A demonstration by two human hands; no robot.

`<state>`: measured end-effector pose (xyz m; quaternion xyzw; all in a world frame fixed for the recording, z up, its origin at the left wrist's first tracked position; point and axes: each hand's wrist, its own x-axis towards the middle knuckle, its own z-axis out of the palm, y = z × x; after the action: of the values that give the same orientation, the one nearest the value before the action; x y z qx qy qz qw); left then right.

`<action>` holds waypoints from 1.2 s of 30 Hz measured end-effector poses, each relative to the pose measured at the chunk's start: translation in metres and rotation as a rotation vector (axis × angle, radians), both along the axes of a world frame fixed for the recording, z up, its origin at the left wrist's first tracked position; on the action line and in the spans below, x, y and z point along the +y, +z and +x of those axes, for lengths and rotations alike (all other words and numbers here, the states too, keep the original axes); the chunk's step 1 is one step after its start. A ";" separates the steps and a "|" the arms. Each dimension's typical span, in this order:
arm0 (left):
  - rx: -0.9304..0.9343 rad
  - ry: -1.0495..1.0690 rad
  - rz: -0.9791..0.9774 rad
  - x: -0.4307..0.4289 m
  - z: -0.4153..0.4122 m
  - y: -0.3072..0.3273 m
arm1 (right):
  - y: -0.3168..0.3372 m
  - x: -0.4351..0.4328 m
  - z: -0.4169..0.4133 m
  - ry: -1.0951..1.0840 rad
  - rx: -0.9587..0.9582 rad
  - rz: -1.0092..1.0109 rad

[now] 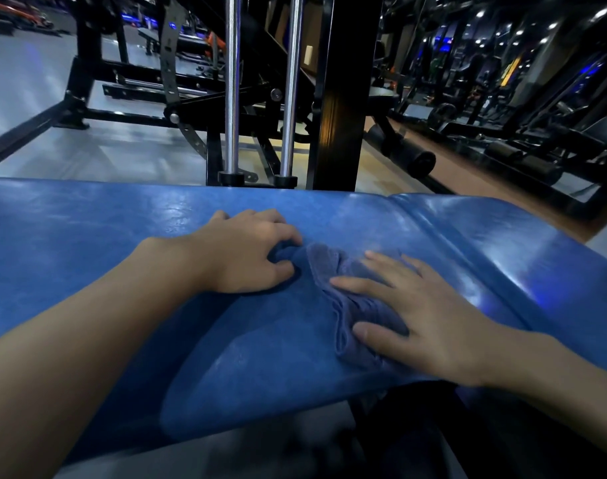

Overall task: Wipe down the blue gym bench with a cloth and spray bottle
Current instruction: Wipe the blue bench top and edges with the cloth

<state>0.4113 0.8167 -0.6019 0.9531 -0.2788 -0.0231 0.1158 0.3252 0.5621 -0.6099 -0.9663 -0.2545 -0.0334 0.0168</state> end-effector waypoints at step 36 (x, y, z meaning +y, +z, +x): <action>-0.069 0.047 0.017 0.017 0.001 -0.004 | 0.005 -0.028 0.138 -0.378 0.035 0.096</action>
<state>0.4123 0.8333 -0.6063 0.9606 -0.2597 0.0103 0.0986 0.4631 0.5341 -0.6052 -0.9955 -0.0662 -0.0310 0.0607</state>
